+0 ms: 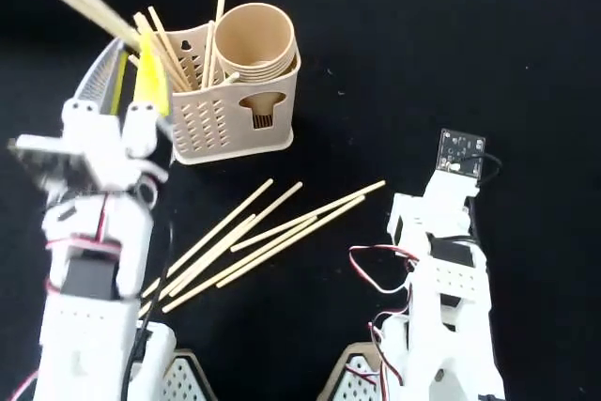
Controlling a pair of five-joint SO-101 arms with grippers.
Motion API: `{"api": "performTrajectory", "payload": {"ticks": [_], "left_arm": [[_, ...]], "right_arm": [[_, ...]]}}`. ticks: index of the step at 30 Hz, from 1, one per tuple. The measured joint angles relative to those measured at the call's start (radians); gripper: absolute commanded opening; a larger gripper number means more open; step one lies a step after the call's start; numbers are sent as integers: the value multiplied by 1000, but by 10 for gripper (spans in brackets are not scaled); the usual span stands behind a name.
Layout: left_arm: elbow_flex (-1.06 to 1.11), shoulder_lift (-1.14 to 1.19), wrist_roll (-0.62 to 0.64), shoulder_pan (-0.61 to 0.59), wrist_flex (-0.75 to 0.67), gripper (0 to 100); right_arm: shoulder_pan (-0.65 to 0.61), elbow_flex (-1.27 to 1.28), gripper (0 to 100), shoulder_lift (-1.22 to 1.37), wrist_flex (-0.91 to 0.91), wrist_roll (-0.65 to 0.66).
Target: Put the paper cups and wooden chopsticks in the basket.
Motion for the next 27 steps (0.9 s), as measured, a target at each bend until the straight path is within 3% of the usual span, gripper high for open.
{"api": "performTrajectory", "payload": {"ticks": [10, 20, 25, 27], "left_arm": [[-161, 436, 109, 0, -5, 30], [-127, 462, 109, 0, -5, 31], [-123, 465, 109, 0, -5, 133], [-109, 465, 109, 0, -5, 127]], "right_arm": [[0, 0, 15, 0, 0, 0], [-37, 0, 15, 0, 0, 0], [-35, 0, 15, 0, 0, 0], [-35, 0, 15, 0, 0, 0]]}}
